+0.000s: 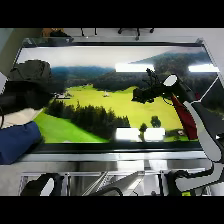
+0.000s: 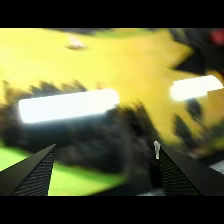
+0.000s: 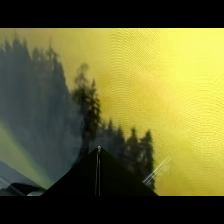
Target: Fold the shirts.
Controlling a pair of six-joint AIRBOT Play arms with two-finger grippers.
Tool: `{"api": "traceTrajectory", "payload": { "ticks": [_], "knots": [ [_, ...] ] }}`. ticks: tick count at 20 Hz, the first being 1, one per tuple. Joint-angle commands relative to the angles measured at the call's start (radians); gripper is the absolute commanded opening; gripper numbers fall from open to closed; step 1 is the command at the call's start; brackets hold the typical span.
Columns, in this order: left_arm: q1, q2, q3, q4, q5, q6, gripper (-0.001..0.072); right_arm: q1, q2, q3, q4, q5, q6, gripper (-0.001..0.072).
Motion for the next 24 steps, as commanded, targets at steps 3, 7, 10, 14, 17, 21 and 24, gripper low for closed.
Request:
{"api": "traceTrajectory", "payload": {
  "ticks": [3,7,10,14,17,21,24],
  "knots": [
    [0.119,-0.338,0.244,0.327,0.256,0.056,0.0708,0.001,0.000,0.001,0.000,0.001,0.000,0.0017],
    [0.116,-0.716,0.448,0.466,0.516,0.077,0.0708,0.001,0.000,0.001,0.000,0.001,0.000,0.0018],
    [0.101,-1.051,0.658,0.514,0.522,0.102,0.0708,0.001,0.000,0.001,0.000,0.001,0.000,0.0018],
    [0.085,-1.347,0.800,0.518,0.631,0.108,0.0708,0.001,0.000,0.001,0.000,0.001,0.000,0.0017],
    [0.078,-1.423,0.800,0.518,0.685,0.154,0.0707,0.001,0.000,0.001,0.000,0.001,0.000,0.0017],
    [0.079,-1.447,0.739,0.605,0.718,0.174,0.0495,0.001,0.000,0.001,0.000,0.001,0.000,0.0018],
    [0.079,-1.446,0.766,0.640,0.594,0.166,0.0014,0.001,0.000,0.001,0.000,0.001,0.000,0.0018]
  ]
}}
